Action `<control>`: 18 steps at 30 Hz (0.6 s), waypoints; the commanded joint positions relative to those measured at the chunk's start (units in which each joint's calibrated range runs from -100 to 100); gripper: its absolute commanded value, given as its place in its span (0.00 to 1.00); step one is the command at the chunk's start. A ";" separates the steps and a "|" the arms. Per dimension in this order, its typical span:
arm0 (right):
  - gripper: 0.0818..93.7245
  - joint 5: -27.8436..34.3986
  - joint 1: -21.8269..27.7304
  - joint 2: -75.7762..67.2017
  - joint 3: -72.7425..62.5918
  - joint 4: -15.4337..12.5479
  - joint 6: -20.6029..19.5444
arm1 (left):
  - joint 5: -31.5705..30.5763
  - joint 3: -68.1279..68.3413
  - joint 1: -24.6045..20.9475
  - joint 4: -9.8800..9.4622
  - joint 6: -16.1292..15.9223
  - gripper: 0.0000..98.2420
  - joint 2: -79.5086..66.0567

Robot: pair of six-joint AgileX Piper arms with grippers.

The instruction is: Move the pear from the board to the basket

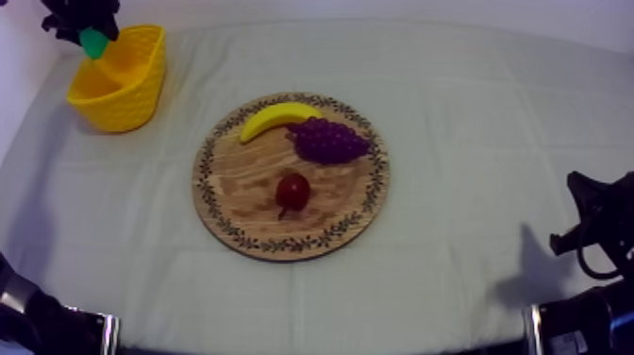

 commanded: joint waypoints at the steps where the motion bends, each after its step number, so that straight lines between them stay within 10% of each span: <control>1: 0.00 0.02 -0.01 -0.03 -0.02 0.01 0.01 | -0.53 -0.22 -0.34 0.02 -0.29 0.46 2.25; 18: 0.00 0.02 -0.01 -0.03 -0.02 0.01 0.01 | -2.06 -5.02 -0.84 -0.60 -1.41 0.52 12.84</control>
